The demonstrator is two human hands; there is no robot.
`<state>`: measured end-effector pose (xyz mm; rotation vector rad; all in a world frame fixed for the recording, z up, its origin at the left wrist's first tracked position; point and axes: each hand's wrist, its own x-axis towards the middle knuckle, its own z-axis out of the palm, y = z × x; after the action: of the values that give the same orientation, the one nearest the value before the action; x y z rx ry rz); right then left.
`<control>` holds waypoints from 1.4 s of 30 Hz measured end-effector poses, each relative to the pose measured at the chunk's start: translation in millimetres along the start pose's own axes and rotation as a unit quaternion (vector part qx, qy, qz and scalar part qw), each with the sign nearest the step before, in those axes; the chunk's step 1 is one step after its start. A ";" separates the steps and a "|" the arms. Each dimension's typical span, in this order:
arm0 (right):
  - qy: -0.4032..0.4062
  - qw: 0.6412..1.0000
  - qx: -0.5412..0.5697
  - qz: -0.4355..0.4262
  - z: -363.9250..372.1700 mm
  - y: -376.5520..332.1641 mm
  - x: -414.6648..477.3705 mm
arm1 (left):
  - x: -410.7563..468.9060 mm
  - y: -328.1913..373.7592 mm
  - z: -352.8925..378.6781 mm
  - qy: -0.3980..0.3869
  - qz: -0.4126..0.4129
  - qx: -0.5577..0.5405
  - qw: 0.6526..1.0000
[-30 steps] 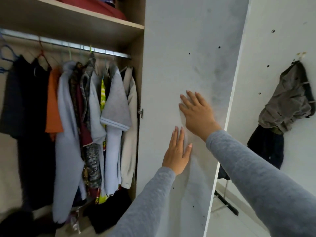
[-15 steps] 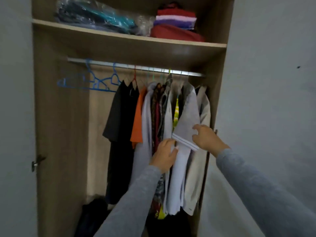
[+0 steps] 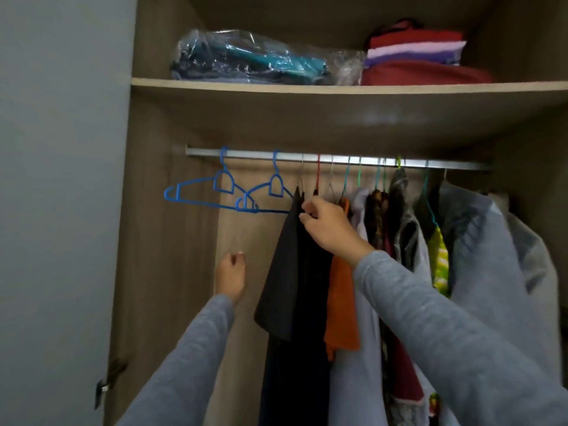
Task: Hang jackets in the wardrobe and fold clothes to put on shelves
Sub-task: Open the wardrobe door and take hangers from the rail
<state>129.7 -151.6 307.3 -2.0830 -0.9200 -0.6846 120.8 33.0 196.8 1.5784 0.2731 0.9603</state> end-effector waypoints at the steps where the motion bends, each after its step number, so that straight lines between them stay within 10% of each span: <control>1: 0.001 1.000 0.030 0.002 9.7 -8.4 18.5 | 19.8 -2.6 -2.3 -0.002 -0.022 -0.031 0.999; 8: -0.024 0.985 0.150 0.086 79.3 -40.6 131.3 | 129.0 1.5 10.7 -0.067 -0.135 -0.216 0.965; 14: -0.025 0.964 0.195 0.180 126.6 -32.6 177.3 | 174.8 -2.2 21.7 -0.205 -0.246 -0.375 0.870; 24: 0.040 0.903 0.352 0.242 154.4 -12.2 224.1 | 209.2 7.0 23.4 -0.280 -0.190 -0.464 0.818; 42: -0.041 0.934 0.292 0.200 131.5 0.5 184.2 | 175.7 21.5 23.9 -0.214 -0.151 -0.298 0.918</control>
<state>262.4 23.9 360.2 -1.6838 -0.6107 -0.0845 241.2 124.8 291.5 1.0960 -0.0848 0.3801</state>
